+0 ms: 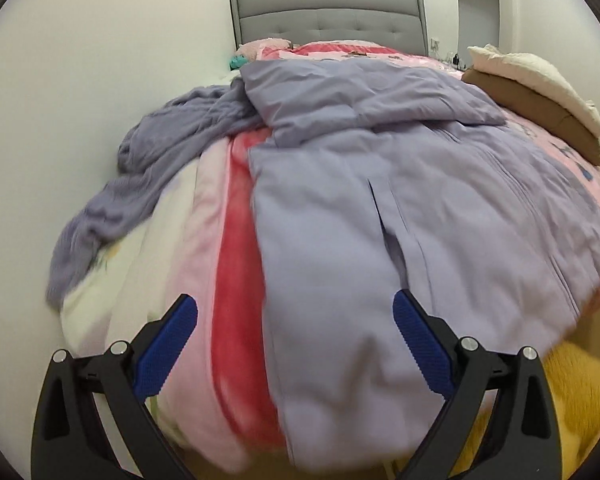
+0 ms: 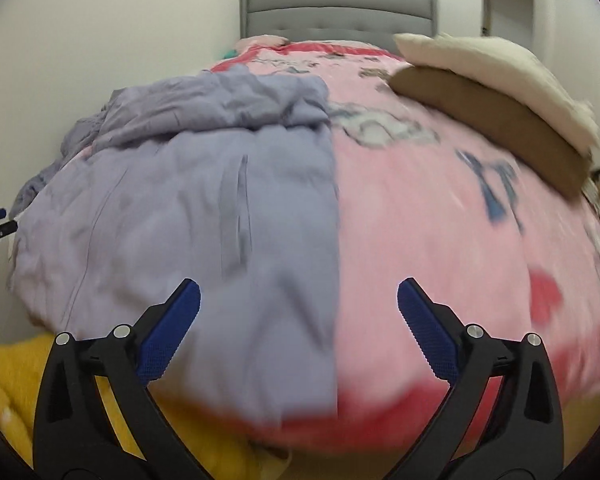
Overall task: Fold large clothes
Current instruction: 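Withdraw both tools from the folded jacket, then close both tools on the lavender jacket's side edge at the bed edge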
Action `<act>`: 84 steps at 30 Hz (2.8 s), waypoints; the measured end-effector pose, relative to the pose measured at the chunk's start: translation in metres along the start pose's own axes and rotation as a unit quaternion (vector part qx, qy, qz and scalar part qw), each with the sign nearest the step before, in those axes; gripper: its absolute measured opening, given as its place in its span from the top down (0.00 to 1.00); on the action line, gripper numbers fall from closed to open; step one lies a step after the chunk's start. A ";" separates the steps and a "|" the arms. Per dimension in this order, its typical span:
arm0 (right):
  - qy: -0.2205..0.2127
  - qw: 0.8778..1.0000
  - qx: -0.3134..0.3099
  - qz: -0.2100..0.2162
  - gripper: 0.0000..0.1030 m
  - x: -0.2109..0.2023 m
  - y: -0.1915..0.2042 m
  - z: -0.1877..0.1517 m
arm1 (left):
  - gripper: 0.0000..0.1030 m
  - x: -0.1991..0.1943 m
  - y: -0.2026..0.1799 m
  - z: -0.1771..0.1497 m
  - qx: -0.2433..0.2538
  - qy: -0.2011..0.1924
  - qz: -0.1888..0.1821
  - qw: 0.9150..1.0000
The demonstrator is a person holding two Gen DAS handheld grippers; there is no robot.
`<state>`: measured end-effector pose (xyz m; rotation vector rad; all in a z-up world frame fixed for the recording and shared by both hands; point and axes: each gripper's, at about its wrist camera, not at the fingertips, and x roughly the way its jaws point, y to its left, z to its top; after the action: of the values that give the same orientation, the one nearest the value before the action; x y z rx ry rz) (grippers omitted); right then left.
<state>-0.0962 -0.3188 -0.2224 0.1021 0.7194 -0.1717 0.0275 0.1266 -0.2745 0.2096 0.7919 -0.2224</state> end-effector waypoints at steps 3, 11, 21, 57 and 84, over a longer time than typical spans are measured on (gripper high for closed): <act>0.003 1.000 0.005 -0.017 0.08 -0.016 0.001 -0.030 | 0.06 -0.009 0.003 -0.028 -0.002 0.007 0.000 1.000; 0.046 0.996 -0.060 -0.045 0.15 -0.005 0.022 -0.065 | 0.06 -0.011 0.012 -0.085 -0.004 0.028 0.023 0.999; 0.054 0.994 -0.008 -0.098 0.46 0.018 -0.004 -0.046 | 0.08 0.006 0.022 -0.077 -0.016 0.029 0.044 0.998; 0.086 0.988 0.042 -0.117 0.70 0.040 -0.002 -0.042 | 0.52 0.040 0.002 -0.056 0.013 0.080 -0.030 0.996; 0.072 0.986 0.052 -0.140 0.53 0.043 0.009 -0.028 | 0.05 0.069 0.014 -0.039 -0.092 0.124 0.011 0.988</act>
<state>-0.0809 -0.3113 -0.2713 0.1126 0.8682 -0.4751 0.0521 0.1424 -0.3496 0.0715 1.0521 -0.1016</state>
